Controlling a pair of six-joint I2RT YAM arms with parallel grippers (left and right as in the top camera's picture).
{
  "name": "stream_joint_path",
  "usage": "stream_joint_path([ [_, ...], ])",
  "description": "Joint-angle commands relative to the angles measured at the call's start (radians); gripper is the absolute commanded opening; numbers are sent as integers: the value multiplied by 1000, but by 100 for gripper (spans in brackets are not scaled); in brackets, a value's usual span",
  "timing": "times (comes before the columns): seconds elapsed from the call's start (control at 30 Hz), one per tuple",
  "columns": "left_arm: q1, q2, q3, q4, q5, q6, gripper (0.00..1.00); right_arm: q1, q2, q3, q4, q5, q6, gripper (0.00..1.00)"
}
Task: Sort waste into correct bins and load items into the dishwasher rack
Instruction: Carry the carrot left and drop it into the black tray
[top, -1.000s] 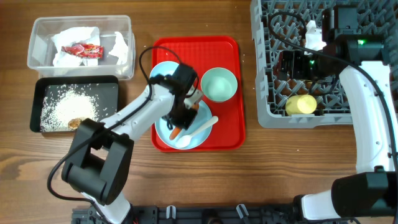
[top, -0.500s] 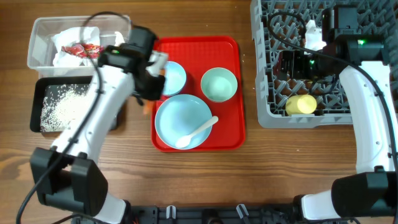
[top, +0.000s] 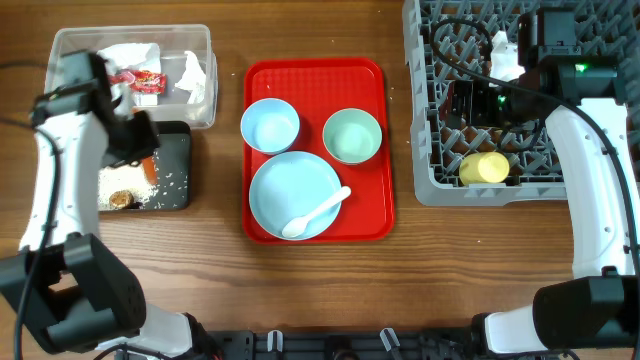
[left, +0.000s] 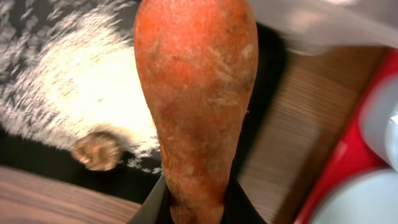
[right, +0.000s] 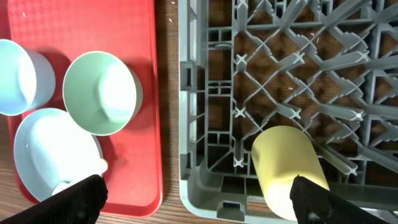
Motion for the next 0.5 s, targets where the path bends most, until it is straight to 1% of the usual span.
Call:
stream_joint_path([
  [0.0,90,-11,-56,53,-9,-185,11,2,10,-7,5,-17,-13,98],
  [0.07,119,-11,-90,104,-8,-260,11,2,10,-7,6,-17,-13,98],
  [0.17,130,-11,-148,183,-9,-330,11,2,10,-7,9,-17,-13,98],
  [0.23,129,-11,-189,235,-10,-362,14,2,10,-7,8,-17,-7,97],
  [0.33,129,-11,-251,332,-10,-376,16,2,10,-7,8,-17,-2,98],
  [0.47,130,-8,-280,378,-11,-419,17,2,10,-7,5,-17,-2,98],
])
